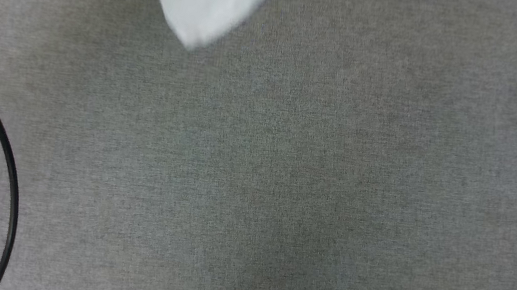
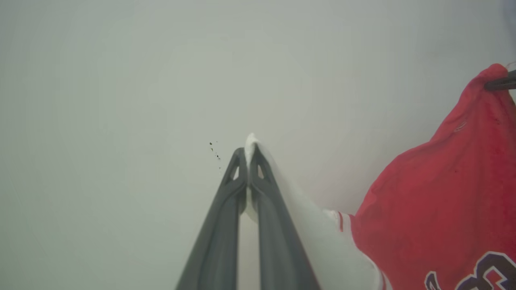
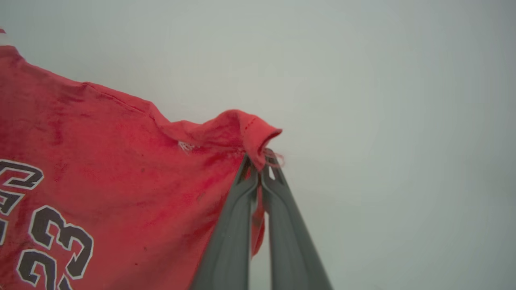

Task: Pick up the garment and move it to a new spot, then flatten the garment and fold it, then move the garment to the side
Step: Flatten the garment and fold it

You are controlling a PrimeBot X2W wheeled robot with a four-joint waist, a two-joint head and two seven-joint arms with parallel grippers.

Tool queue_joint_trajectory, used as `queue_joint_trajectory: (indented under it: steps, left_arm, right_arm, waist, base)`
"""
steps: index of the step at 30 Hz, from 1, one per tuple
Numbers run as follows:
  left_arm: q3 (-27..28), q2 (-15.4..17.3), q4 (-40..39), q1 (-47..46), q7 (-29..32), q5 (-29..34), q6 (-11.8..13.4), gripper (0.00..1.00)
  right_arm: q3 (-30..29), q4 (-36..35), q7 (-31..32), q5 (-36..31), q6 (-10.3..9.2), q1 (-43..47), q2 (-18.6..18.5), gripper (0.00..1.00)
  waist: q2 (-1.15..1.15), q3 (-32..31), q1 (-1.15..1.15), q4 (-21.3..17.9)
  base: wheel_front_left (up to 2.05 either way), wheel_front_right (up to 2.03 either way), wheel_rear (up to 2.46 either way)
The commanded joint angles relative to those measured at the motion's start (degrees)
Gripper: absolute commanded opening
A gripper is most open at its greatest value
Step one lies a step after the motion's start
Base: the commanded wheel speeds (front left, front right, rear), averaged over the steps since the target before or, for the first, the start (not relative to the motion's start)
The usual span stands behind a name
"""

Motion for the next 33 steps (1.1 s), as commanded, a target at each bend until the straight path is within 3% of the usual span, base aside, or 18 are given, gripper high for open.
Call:
queue_joint_trajectory:
  steps: [1,8,14,24,33]
  left_arm:
    - [0.7,-1.0,2.7,-4.0,-0.8,-0.3,-0.4,0.0]
    - [-0.9,-3.4,12.1,-15.0,-3.0,0.8,-2.3,0.0]
    - [-2.6,-4.0,18.3,-17.1,-5.6,0.1,-2.9,0.0]
    - [-7.2,-3.7,24.3,-7.7,-10.2,-3.0,-3.2,0.0]
    - [-11.3,-1.6,23.2,7.6,-13.7,-8.8,-3.3,0.0]
  right_arm:
    - [-0.2,1.6,-0.8,-1.1,-0.04,-3.7,1.1,0.0]
    - [-0.9,8.8,-4.6,-3.0,-0.04,-12.1,5.3,0.0]
    - [1.7,14.1,-7.0,-2.5,-0.04,-14.1,7.0,0.0]
    - [11.2,17.8,-11.2,-0.3,-0.04,-6.1,8.4,0.0]
    - [20.7,17.6,-14.7,6.7,-0.05,6.4,8.7,0.0]
  waist:
    - [0.0,1.7,-0.01,-0.2]
    - [0.0,4.7,-0.01,-0.3]
    - [0.0,6.4,-0.01,0.4]
    - [0.0,5.0,-0.01,0.6]
    - [0.0,-0.2,-0.01,0.6]
  base:
    - [0.0,0.0,0.0]
    - [0.0,0.0,0.0]
    - [0.0,0.0,0.0]
    - [0.0,0.0,0.0]
    - [0.0,0.0,0.0]
